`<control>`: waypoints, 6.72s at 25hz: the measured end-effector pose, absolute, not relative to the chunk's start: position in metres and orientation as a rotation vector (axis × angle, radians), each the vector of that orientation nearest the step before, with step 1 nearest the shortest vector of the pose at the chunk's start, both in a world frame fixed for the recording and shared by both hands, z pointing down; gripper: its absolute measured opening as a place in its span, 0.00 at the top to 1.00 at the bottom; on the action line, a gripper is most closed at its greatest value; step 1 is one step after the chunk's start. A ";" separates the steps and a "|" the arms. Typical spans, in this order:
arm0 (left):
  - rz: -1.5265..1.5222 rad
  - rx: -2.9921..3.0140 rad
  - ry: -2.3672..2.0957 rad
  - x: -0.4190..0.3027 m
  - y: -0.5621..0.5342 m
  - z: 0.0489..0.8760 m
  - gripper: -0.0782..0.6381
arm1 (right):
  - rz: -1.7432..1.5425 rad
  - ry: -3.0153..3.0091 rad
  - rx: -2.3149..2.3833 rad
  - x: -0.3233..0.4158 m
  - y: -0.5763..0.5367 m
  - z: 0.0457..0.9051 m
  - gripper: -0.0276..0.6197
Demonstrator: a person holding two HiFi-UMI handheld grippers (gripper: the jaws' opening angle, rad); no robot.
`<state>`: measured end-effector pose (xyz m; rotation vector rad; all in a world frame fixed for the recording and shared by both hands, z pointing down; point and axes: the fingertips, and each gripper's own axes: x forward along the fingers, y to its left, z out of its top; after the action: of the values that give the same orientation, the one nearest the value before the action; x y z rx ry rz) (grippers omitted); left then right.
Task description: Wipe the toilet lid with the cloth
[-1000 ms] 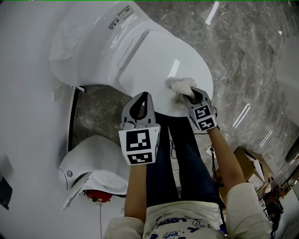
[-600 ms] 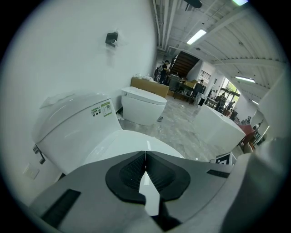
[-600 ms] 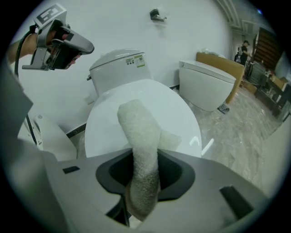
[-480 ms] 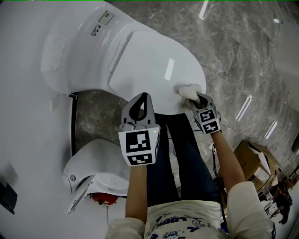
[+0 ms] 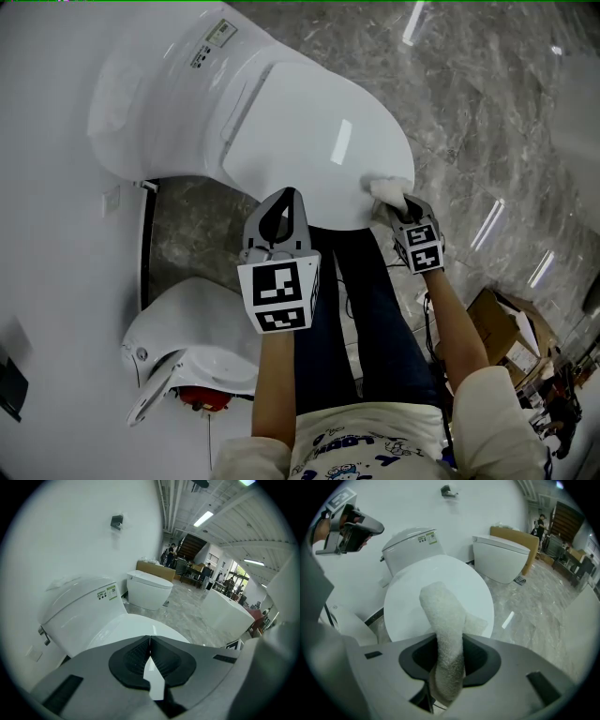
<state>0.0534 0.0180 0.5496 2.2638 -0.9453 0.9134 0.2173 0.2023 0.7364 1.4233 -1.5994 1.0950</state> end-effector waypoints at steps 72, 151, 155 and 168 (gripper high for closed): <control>0.705 1.869 -1.418 -0.173 -0.034 0.561 0.88 | 0.744 -2.038 0.997 -0.083 -0.054 0.710 0.77; 0.867 2.181 -1.078 0.010 0.011 0.529 0.88 | 1.029 -1.825 1.406 0.147 0.163 0.636 0.77; 0.809 2.202 -1.136 0.008 -0.009 0.489 0.88 | 0.926 -1.891 1.563 0.156 0.115 0.559 0.77; 0.496 2.388 -1.360 0.000 -0.061 0.255 0.88 | 0.555 -2.054 1.940 0.179 0.008 0.283 0.78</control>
<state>-0.0001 -0.0612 0.2551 2.3875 -1.3604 0.4963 0.1791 0.0080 0.2830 1.9397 -2.0537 0.5553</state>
